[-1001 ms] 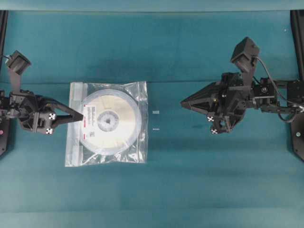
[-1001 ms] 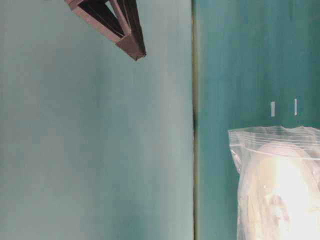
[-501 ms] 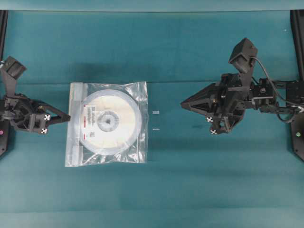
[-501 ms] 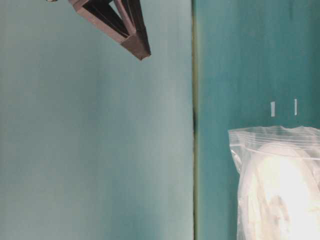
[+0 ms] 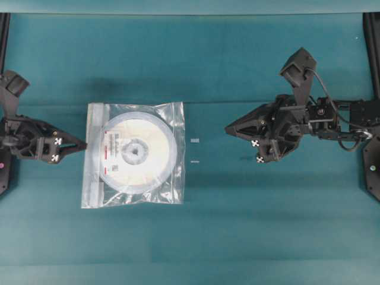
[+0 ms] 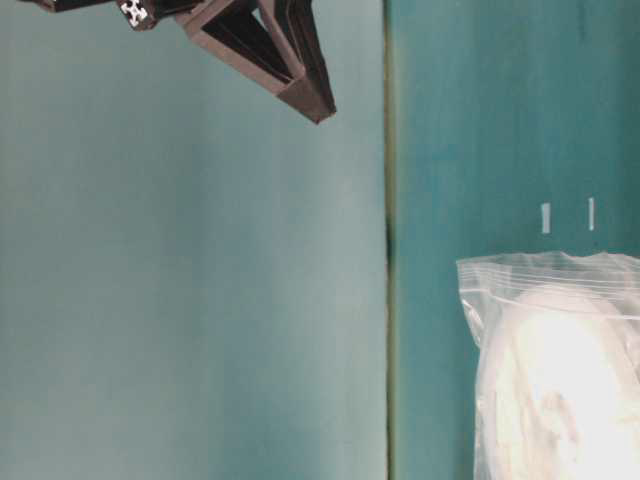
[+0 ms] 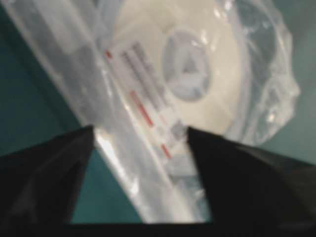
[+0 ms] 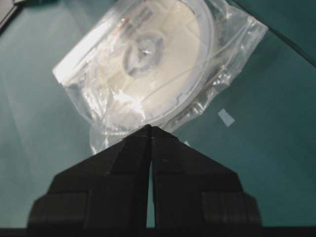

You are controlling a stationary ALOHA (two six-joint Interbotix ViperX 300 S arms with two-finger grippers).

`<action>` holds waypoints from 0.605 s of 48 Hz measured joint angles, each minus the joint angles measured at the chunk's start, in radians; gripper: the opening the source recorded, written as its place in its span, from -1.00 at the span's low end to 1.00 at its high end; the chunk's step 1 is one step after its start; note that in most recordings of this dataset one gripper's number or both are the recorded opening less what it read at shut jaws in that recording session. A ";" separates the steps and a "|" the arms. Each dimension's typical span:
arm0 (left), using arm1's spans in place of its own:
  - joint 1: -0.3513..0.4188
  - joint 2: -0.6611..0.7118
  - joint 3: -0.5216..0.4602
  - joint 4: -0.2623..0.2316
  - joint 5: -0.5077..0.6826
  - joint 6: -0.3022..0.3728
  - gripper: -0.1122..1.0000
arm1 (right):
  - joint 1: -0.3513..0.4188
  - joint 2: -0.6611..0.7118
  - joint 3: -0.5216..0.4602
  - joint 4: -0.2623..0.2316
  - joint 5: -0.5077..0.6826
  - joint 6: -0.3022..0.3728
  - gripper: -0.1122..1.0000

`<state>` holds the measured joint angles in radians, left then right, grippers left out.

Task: Take out the reel from the clear zip bag.
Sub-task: 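Grasp the bag's left edge with the left gripper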

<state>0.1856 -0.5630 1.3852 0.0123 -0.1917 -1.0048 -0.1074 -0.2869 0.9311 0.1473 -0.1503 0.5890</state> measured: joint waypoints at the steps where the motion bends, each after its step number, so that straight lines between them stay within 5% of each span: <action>1: 0.005 0.003 0.002 0.002 0.000 0.000 0.91 | 0.000 0.000 0.002 0.000 0.000 0.000 -0.80; 12: 0.017 0.017 0.002 0.002 0.015 0.000 0.70 | 0.000 0.000 0.000 0.000 0.000 0.002 -0.80; 29: 0.028 0.127 0.021 0.002 -0.057 -0.008 0.71 | -0.002 0.000 0.000 0.000 0.000 0.002 -0.80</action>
<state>0.2132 -0.4357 1.4067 0.0138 -0.2485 -1.0124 -0.1089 -0.2869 0.9311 0.1473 -0.1503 0.5906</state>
